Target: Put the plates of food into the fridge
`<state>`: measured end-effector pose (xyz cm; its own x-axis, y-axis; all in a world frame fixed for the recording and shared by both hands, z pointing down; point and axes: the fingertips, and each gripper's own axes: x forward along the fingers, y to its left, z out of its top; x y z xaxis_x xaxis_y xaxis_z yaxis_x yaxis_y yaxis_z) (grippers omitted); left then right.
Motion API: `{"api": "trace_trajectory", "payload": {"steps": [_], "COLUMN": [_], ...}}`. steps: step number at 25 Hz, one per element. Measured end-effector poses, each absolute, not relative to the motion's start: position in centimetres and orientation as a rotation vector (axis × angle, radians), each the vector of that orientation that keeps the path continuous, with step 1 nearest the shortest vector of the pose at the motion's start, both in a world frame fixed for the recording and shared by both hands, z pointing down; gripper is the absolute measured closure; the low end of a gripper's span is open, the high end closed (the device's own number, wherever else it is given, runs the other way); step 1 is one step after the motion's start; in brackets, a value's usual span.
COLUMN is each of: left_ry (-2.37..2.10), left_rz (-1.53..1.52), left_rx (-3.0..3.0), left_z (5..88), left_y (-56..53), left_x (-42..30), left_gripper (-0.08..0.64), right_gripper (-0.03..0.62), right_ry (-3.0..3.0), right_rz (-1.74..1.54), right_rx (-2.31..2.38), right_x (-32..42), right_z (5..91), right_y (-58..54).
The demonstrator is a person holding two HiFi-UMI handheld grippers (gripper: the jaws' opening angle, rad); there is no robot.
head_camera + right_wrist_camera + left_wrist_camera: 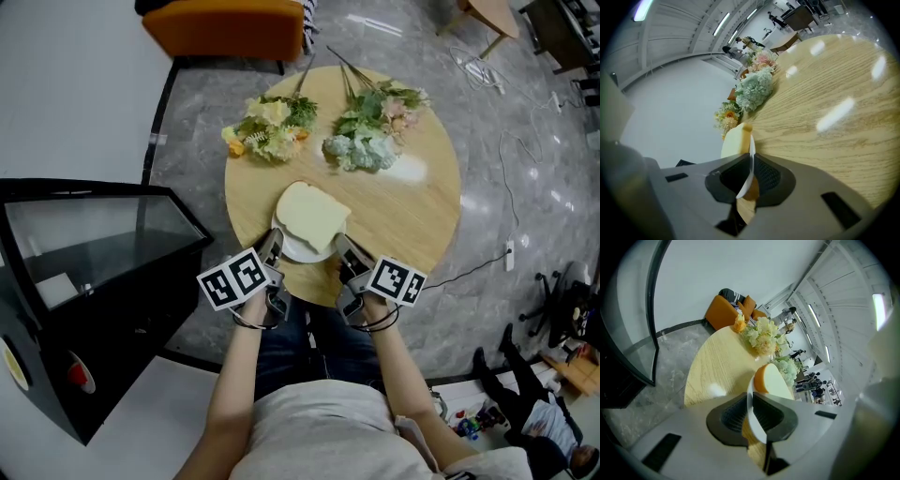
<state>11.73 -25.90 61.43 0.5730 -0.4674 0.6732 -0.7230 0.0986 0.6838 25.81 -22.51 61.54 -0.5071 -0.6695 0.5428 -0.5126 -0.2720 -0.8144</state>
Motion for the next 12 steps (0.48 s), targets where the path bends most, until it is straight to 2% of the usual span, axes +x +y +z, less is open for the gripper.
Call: {"api": "trace_trajectory", "payload": {"steps": [12], "left_ry": [-1.141], "left_rz": [0.088], "left_rx": [1.523], "left_z": [58.0], "left_y": [-26.7], "left_x": [9.4], "left_gripper": [0.516], "right_gripper": [0.56], "right_ry": [1.941], "right_rz": [-1.842], "right_rx": [-1.343], "right_x": [23.9], "right_z": [57.9], "right_y": [-25.0]}}
